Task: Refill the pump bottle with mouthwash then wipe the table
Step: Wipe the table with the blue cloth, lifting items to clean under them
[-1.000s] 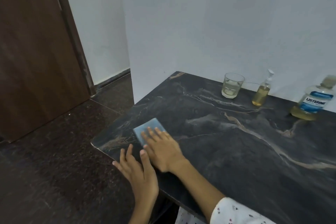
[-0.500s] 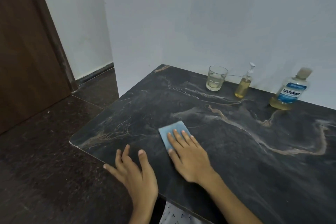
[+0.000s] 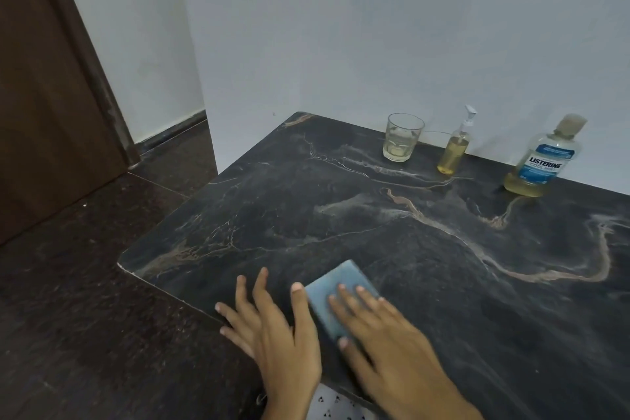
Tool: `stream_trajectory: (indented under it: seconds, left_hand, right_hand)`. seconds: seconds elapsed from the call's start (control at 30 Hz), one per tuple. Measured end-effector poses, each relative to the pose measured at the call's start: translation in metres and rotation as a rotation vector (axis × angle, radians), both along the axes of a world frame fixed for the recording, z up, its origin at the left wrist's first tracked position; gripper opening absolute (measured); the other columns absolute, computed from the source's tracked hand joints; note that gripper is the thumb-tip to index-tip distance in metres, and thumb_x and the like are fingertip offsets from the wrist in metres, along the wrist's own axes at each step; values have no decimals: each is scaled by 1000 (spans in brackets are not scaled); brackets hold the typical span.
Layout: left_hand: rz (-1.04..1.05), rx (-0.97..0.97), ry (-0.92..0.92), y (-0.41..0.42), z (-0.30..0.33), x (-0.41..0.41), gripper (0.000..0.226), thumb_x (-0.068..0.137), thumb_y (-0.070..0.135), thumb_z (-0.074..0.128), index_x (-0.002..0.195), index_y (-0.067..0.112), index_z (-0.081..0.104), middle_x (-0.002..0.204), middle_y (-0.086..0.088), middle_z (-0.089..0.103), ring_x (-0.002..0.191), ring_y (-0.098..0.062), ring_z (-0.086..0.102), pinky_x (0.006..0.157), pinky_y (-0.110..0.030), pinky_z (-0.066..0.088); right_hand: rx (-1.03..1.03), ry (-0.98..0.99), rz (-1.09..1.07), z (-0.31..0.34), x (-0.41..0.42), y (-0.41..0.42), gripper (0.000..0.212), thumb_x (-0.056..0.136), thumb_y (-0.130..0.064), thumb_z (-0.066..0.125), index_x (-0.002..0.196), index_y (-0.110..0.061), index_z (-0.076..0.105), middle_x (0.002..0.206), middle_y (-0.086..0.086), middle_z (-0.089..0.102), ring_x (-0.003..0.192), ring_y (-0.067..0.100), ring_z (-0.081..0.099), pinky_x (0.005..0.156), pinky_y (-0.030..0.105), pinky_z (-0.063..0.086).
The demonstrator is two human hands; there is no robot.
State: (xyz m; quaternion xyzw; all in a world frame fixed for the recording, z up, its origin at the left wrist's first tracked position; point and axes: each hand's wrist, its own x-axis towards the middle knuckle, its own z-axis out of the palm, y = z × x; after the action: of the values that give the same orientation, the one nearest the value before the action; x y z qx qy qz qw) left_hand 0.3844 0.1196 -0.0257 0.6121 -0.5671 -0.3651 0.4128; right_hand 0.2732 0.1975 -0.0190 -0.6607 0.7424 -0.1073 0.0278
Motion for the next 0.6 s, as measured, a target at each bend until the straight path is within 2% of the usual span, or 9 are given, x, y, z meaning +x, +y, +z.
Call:
stream_trajectory:
  seconds: [0.07,0.1,0.23,0.33,0.4,0.47,0.53,0.6]
  left_hand:
    - [5,6,-25,0,2,-2,72,78,53,31,141,20,37,158,-2,12,146,-25,-15,114,-42,-16]
    - [4,8,-37,0,2,-3,72,78,54,30,141,20,37,158,-2,12,146,-25,-15,114,-42,-17]
    - [-2,9,-83,1,1,-4,66,86,54,33,141,19,37,158,-3,14,146,-26,-15,114,-44,-16]
    - [-14,-6,-88,2,1,-3,58,92,48,40,141,17,37,158,-5,15,146,-28,-13,114,-45,-15]
    - [-29,-12,-82,3,0,-1,52,95,39,46,141,16,37,158,-5,15,146,-28,-13,115,-45,-14]
    - [-52,-13,-98,4,-1,2,52,96,41,44,141,17,37,158,-5,14,146,-27,-13,115,-44,-13]
    - [-70,-15,-111,4,-3,6,51,96,42,42,141,19,37,158,-4,14,146,-24,-13,116,-43,-12]
    - [-102,-13,-112,6,-4,10,55,94,47,41,141,20,36,158,-2,13,146,-21,-13,116,-41,-13]
  right_hand:
    - [30,-1,-87,-3,-30,-9,54,98,-50,16,150,-34,9,154,-18,5,146,8,8,115,18,-3]
    - [37,1,-148,-4,-43,-19,54,100,-49,13,150,-33,1,154,-18,-3,146,8,0,114,20,-8]
    - [96,46,-273,-3,-50,-80,53,103,-40,14,153,-26,2,160,-7,-1,147,16,-4,117,31,-4]
    - [85,52,-115,-3,-20,-97,52,104,-37,17,153,-24,7,161,-4,3,148,19,-2,118,33,-6]
    - [69,36,69,-5,3,-82,53,103,-39,19,153,-26,8,160,-4,6,147,17,-2,117,30,-10]
    - [96,-24,187,-4,20,-54,53,101,-43,19,152,-30,8,159,-9,6,147,11,-6,116,27,-13]
    - [86,-47,188,-5,23,-23,52,98,-45,21,150,-36,17,157,-16,15,146,4,2,119,28,-1]
    - [66,22,112,-4,17,6,52,93,-47,33,143,-38,38,149,-18,35,140,3,28,115,28,20]
